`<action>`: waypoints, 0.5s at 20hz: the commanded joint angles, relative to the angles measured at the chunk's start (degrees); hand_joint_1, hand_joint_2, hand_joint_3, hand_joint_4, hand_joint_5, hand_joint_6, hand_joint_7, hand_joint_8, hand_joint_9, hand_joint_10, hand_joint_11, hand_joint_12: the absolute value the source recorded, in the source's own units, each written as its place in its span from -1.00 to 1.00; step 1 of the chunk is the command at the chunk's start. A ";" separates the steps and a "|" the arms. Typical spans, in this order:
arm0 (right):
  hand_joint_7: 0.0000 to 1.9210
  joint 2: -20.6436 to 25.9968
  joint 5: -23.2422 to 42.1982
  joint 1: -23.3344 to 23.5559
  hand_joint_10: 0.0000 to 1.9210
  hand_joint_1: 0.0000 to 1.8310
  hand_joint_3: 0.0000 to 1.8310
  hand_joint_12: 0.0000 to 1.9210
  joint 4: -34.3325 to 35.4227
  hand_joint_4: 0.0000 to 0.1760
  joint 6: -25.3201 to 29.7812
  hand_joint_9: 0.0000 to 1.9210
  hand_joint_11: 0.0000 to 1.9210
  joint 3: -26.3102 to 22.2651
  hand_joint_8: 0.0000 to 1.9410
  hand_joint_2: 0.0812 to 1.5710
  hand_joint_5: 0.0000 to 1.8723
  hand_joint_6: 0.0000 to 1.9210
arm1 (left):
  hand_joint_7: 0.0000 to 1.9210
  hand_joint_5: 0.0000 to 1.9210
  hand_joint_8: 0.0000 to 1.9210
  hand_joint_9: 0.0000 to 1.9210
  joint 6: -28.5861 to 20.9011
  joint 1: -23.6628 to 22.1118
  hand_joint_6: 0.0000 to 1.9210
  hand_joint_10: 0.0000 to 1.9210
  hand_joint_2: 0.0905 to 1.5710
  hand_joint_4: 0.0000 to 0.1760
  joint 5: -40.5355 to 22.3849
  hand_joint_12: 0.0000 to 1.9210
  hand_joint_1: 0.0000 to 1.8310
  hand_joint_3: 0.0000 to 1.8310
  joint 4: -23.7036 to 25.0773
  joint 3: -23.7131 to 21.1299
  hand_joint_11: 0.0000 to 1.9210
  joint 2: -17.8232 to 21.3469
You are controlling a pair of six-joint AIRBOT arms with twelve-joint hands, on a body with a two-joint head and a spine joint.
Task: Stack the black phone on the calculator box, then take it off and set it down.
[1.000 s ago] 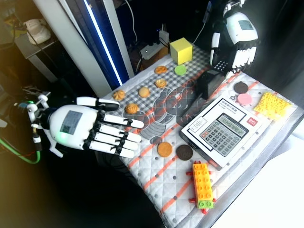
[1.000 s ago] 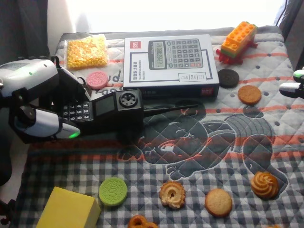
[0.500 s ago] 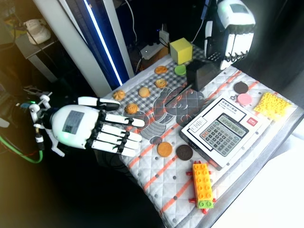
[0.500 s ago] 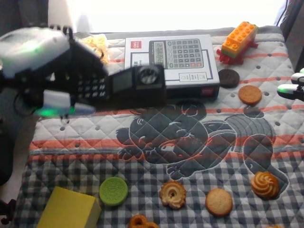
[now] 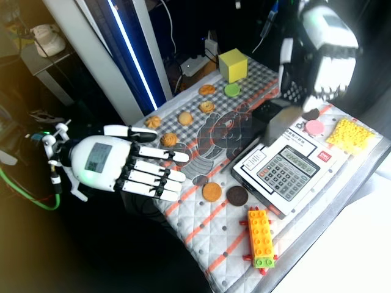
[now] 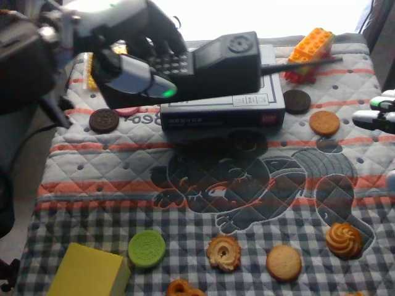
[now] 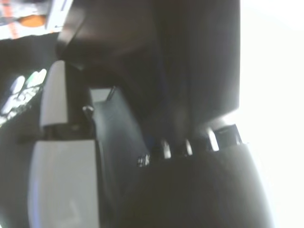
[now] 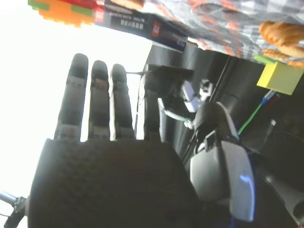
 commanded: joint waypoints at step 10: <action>-0.76 -2.94 3.48 4.69 -1.00 -1.00 -1.00 -0.79 -2.89 0.96 1.64 -0.80 -0.84 2.51 -1.00 0.55 -0.76 -1.00 | 0.13 0.05 -0.01 0.33 -0.61 -3.53 -0.16 -0.93 0.35 -1.00 -2.08 0.17 0.36 -1.00 -3.62 9.82 -0.26 -8.11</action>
